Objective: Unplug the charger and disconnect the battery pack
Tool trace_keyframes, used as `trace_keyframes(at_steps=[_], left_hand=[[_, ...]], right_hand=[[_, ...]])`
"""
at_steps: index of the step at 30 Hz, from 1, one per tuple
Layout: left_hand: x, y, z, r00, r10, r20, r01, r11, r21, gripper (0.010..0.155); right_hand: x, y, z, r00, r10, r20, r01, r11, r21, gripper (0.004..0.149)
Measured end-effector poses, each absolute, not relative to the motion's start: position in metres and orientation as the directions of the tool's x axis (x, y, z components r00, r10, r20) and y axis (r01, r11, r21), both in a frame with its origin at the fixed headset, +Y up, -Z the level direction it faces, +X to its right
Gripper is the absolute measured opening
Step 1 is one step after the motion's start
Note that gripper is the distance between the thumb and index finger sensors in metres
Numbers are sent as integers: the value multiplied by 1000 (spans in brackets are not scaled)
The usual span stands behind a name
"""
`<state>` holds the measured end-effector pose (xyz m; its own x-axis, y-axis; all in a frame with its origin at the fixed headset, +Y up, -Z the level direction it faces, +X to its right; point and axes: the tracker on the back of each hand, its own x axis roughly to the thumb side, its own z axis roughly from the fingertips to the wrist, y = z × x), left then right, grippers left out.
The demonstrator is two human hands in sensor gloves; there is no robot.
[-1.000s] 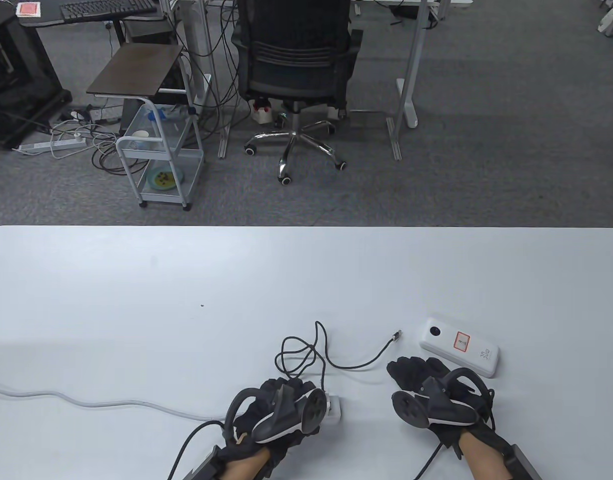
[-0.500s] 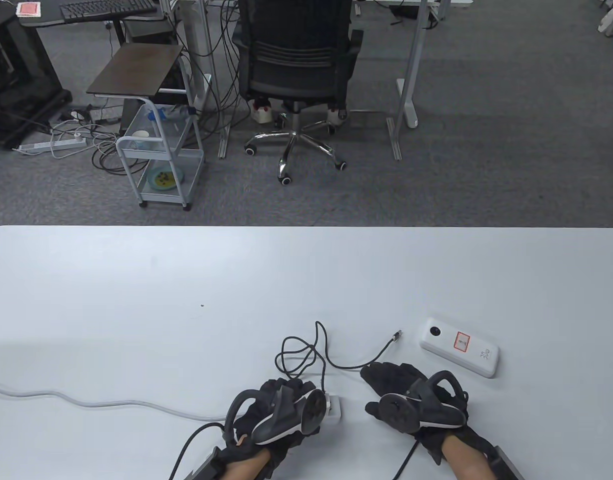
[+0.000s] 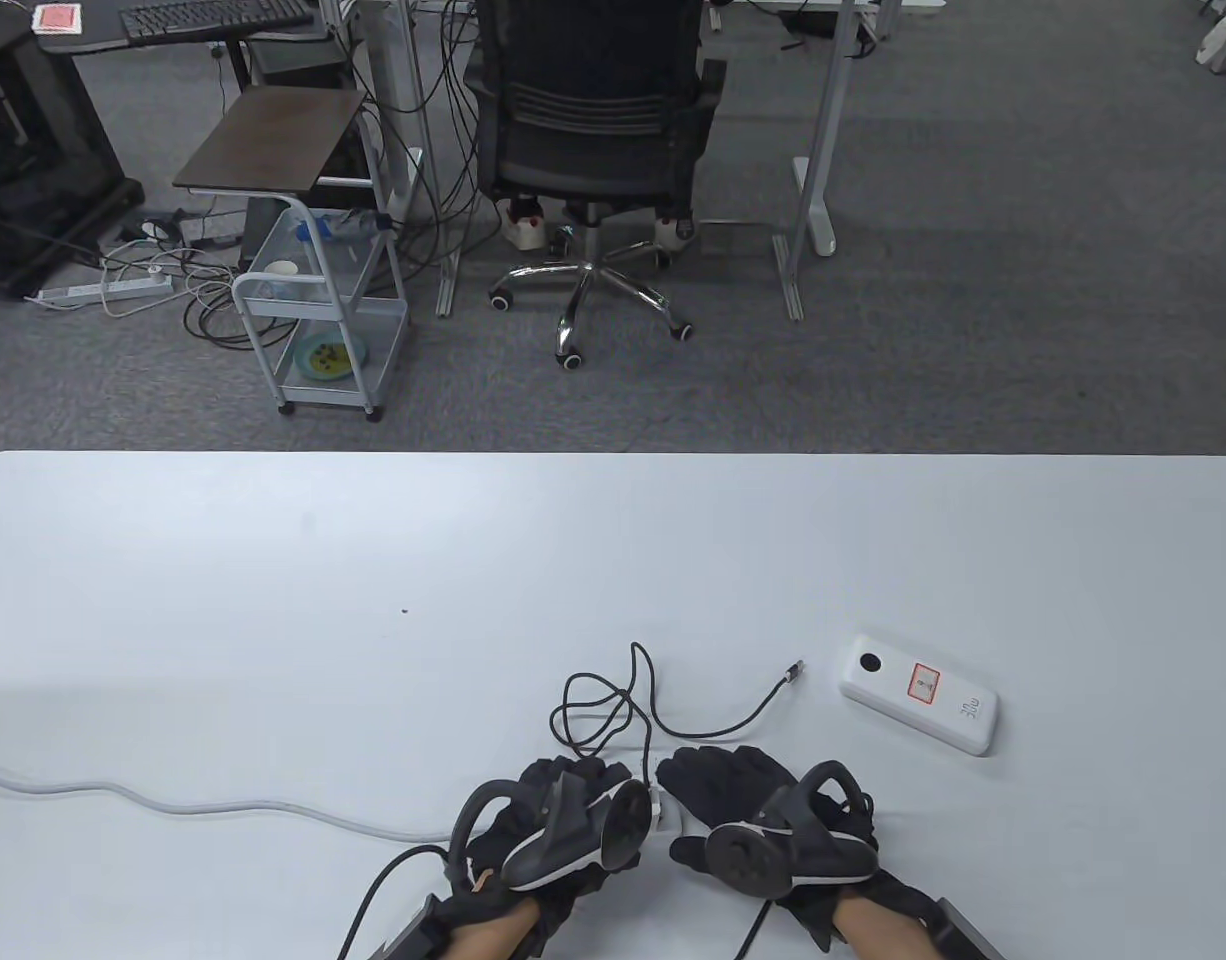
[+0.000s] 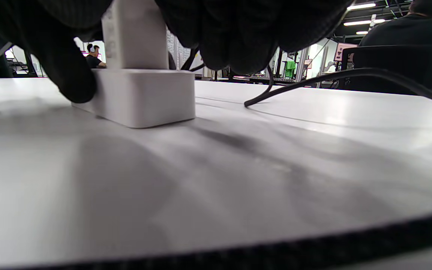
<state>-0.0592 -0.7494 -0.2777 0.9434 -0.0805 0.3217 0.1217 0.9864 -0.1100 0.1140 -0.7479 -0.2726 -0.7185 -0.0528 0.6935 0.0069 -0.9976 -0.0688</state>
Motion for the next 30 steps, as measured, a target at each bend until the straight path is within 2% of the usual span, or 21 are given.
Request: trace_keyframes(at_steps=[2, 5, 9, 13, 24, 27, 30], left_hand=[[-60, -750, -277, 941, -86, 327, 125, 987, -101, 81], [-60, -750, -277, 942, -77, 326, 115, 988, -101, 81], [-60, -751, -277, 943, -71, 326, 110, 989, -102, 81], [-61, -751, -277, 945, -62, 321, 102, 989, -110, 81], [-59, -751, -277, 950, -64, 306, 105, 987, -118, 80], [-58, -751, -276, 950, -75, 303, 115, 987, -115, 80], [-58, -751, -276, 950, -74, 303, 114, 986, -118, 80]], right_hand=[[113, -748, -272, -736, -38, 676, -13, -997, -70, 73], [113, -744, -275, -787, 45, 615, -133, -986, -98, 73], [111, -743, -277, -767, 199, 610, -242, -970, 12, 71], [105, -749, -276, -780, 150, 607, -200, -980, -14, 72], [100, -754, -273, -794, 147, 589, -226, -972, -61, 67], [99, -754, -273, -800, 164, 578, -231, -972, -45, 68], [95, -750, -272, -825, 231, 516, -252, -967, 30, 69]])
